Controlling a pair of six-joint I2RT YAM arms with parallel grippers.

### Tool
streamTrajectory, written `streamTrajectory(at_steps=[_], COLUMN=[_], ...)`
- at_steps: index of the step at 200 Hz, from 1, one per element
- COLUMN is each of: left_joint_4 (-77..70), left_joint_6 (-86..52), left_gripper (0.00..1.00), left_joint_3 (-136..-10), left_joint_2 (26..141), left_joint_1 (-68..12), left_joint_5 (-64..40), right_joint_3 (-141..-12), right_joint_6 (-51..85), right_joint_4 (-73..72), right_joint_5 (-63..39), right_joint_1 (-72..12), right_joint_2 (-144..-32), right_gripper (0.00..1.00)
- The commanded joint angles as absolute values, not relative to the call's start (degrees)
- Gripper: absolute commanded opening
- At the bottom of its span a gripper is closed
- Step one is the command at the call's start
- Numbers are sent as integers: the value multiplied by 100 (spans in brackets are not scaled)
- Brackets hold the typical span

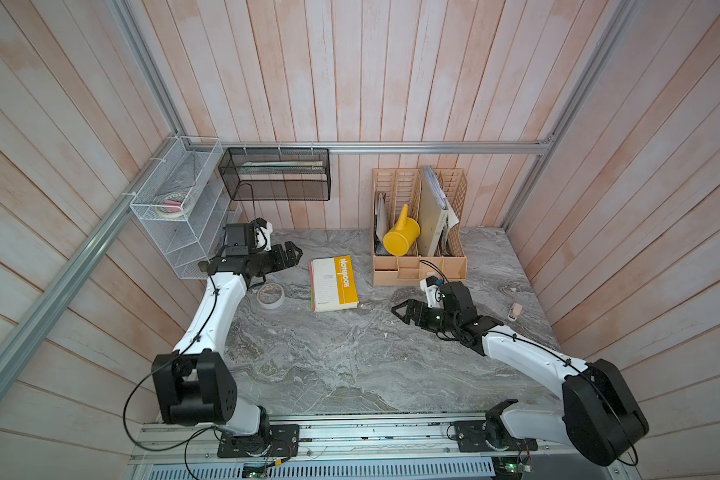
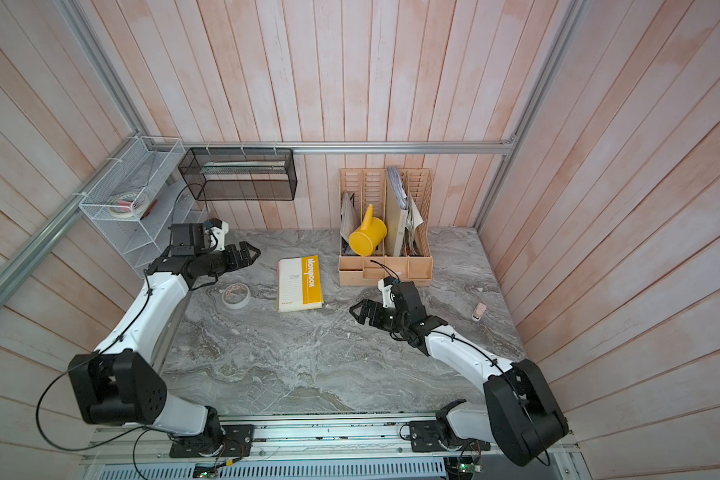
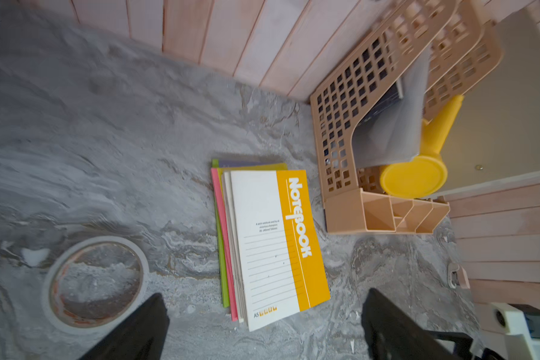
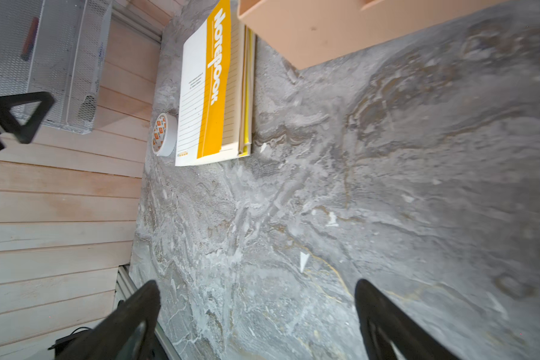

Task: Close the notebook
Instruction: Reset both arms

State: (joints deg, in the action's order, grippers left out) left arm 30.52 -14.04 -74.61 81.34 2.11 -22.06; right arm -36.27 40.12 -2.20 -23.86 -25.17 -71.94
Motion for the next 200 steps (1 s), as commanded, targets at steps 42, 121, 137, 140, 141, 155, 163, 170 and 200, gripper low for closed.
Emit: streamTrajectory(at_steps=[42, 121, 137, 140, 141, 155, 163, 170, 200], left_joint_4=[1257, -3563, -4782, -4925, -4972, -5348, -5601, -5879, -7000], left_joint_6=[-1639, -591, -670, -675, -685, -586, -478, -480, -364], left_gripper=[100, 100, 100, 100, 100, 100, 100, 100, 100], left_joint_3=[-5416, -2025, -1678, -1641, -1634, -1522, -1421, -1302, -815], left_joint_2=[6352, 6330, 6841, 6939, 6972, 7224, 7327, 7398, 7852], left_joint_1=[237, 220, 220, 220, 215, 220, 220, 220, 228], left_joint_5=[48, 506, 433, 457, 466, 415, 339, 276, 406], right_joint_3=[-3254, -1788, -1449, -1416, -1411, -1355, -1305, -1262, -708], right_joint_6=[2899, 1447, 1107, 1088, 1084, 1082, 1037, 991, 672], right_joint_4=[539, -2103, -2771, -2852, -2872, -3050, -3237, -3368, -4916], right_joint_5=[-1669, 1827, 2261, 2281, 2283, 2363, 2389, 2402, 2550], right_joint_1=[-911, -893, -853, -838, -828, -792, -793, -791, -671], right_joint_2=[-6001, -4841, -4895, -4931, -4939, -5091, -5168, -5211, -5527], right_gripper=[98, 98, 98, 98, 98, 98, 98, 98, 98])
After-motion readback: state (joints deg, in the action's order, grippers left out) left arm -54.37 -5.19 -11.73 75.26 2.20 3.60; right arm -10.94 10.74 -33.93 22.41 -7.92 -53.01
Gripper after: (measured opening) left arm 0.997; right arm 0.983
